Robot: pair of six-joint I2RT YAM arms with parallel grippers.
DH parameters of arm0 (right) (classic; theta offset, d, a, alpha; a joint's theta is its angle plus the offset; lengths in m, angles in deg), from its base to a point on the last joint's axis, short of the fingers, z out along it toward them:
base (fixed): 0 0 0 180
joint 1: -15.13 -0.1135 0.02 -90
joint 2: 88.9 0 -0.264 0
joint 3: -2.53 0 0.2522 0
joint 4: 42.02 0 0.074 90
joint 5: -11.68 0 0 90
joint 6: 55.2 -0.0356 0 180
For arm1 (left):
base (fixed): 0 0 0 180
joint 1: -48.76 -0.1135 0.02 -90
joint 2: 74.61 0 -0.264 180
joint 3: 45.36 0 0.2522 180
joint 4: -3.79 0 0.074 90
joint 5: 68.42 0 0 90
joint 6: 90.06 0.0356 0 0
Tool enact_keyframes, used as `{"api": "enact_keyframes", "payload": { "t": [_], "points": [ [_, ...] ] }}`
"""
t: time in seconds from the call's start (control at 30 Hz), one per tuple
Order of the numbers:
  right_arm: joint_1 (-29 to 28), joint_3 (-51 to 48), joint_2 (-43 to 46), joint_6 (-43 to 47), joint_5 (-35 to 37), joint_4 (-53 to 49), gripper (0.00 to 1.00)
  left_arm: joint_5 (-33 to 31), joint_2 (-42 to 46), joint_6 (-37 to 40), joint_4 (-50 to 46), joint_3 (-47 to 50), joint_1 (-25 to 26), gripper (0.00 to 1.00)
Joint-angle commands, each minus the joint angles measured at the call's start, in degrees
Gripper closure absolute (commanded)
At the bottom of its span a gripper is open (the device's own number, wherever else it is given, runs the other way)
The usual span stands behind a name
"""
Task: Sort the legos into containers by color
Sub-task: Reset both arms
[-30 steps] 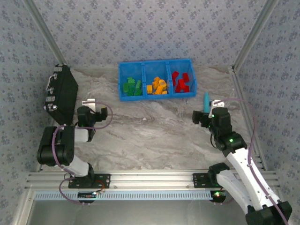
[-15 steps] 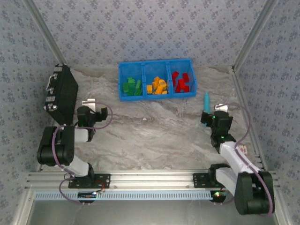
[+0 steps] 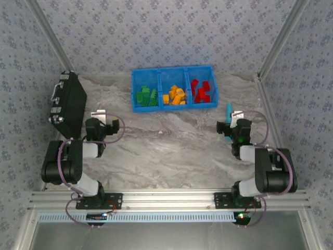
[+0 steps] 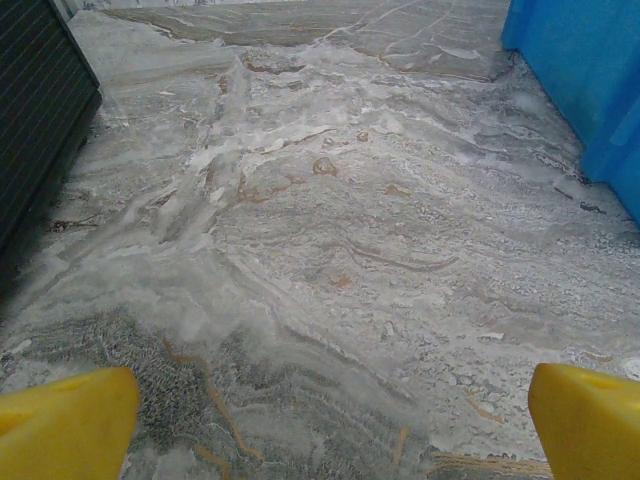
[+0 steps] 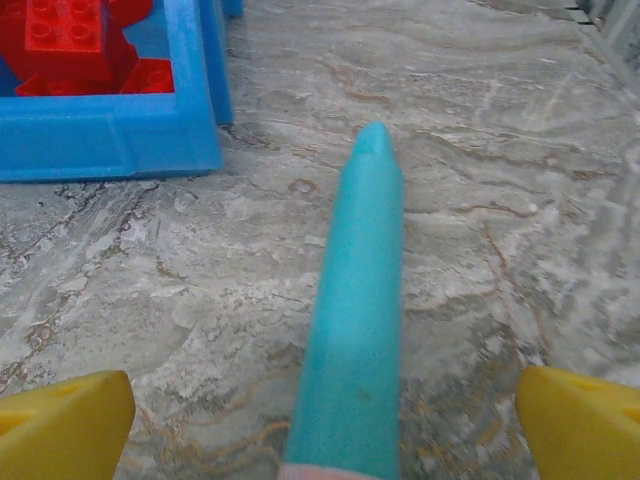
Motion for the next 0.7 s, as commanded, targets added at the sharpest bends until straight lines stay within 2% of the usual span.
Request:
{"api": "enact_keyframes", "payload": {
  "t": [0.0,0.2,0.67],
  "points": [
    [-0.71,1.39,-2.47,1.56,-0.47,4.56,0.00,1.36,-0.17,-0.52,1.64,-0.86,-0.61,0.00],
    [2.09,1.93,-4.27,-1.42,-2.25,4.89,0.00,3.02,-0.33,-1.70,1.11,-1.27,-2.04,0.00],
    [0.68,1.59,-4.16,-0.67,0.22,5.46,0.00,2.95,-0.26,-1.70,1.11,-1.23,-2.03,0.00]
  ]
}}
